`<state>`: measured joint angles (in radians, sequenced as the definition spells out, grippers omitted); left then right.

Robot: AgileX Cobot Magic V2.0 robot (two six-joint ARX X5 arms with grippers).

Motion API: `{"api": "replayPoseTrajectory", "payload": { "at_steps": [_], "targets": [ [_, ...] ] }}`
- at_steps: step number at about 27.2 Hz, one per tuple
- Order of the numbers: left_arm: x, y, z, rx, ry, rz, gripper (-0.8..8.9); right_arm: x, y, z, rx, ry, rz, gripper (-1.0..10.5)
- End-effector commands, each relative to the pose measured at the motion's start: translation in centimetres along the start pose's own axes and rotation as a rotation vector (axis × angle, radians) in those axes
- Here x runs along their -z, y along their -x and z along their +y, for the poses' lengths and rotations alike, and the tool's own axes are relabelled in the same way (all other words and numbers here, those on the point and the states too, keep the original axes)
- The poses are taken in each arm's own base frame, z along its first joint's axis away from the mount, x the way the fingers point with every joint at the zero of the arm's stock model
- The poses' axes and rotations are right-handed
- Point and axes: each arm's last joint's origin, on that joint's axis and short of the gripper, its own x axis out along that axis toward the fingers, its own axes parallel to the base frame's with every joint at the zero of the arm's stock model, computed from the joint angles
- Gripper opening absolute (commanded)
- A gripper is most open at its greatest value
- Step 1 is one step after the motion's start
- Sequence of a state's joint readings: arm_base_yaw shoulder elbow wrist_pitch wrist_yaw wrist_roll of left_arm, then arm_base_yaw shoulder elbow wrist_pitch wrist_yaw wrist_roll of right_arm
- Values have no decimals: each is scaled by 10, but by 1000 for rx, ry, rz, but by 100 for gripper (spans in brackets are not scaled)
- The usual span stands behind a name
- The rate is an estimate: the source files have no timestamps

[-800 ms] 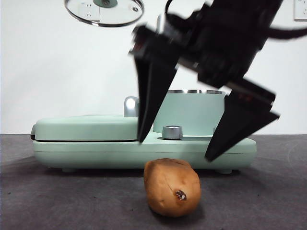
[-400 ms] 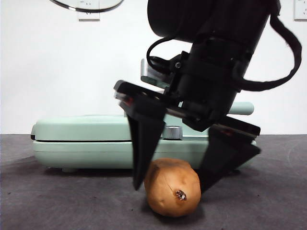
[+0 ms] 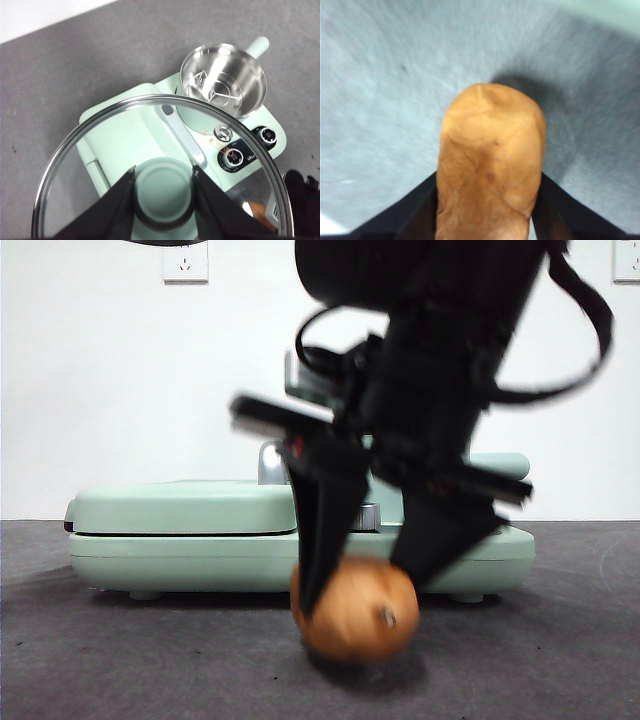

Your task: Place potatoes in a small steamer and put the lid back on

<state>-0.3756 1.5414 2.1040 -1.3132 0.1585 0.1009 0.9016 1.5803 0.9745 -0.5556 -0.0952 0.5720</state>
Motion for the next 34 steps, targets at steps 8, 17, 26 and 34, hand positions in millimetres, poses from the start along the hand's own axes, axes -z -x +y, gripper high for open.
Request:
{"api": "replayPoseTrajectory", "payload": {
  "at_steps": [8,17,26,34],
  "targets": [
    [20,15,-2,-6,-3,-15,9,-85,102,11,-4,109,-213,135],
    [35,11,-5,2,13,13,9,-155,154,-35,101,95,-285,134],
    [37,6,-17,43,-8,26,9,-216,85,-89,172,59,-192,137],
    [35,5,-26,71,-38,8,9,-218,67,-96,168,57,-151,381]
  ]
}}
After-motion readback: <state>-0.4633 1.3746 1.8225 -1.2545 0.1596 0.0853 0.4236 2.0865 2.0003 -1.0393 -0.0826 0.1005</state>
